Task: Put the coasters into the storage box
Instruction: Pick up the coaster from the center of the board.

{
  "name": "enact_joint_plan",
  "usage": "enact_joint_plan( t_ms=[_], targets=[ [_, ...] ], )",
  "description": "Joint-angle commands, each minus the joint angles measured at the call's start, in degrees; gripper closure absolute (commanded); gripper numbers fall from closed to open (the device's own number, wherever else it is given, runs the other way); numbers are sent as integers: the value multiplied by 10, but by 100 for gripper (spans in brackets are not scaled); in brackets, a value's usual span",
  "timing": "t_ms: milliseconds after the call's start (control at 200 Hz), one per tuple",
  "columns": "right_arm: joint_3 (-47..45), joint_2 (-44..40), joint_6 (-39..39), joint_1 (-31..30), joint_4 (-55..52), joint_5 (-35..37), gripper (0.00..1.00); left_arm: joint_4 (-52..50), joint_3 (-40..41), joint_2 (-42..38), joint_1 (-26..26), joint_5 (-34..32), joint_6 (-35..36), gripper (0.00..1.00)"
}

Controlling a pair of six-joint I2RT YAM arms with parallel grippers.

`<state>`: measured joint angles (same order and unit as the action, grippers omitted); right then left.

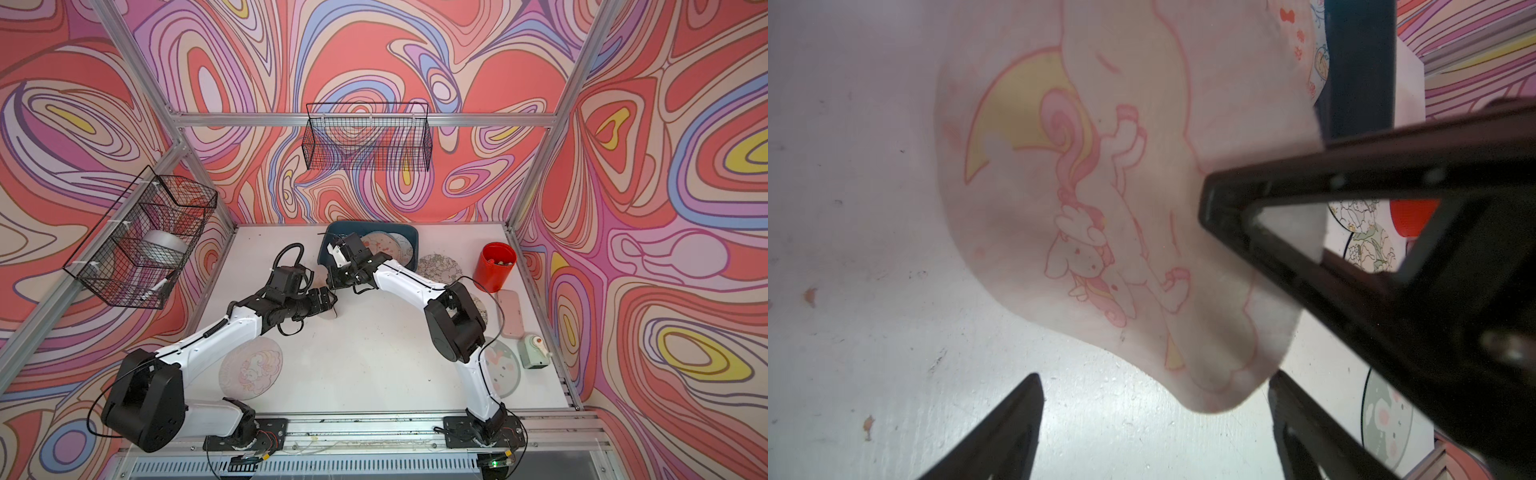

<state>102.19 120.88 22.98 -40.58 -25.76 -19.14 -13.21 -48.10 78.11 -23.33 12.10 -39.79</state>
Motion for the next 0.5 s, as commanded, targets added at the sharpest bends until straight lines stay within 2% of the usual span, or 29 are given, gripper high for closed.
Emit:
enact_joint_plan(
  t_ms=[0,205,356,496],
  targets=[
    [39,-1,-38,-1,-22,46,100,-15,1,-27,-3,-35,5,7],
    [93,-4,-84,0,-36,129,100,-67,5,-61,-4,-86,16,0],
    [118,-8,-110,2,-19,188,100,-82,12,-81,-4,-111,19,0],
    [140,-4,-121,12,-7,207,100,-98,16,-92,-4,-133,19,0]
  ],
)
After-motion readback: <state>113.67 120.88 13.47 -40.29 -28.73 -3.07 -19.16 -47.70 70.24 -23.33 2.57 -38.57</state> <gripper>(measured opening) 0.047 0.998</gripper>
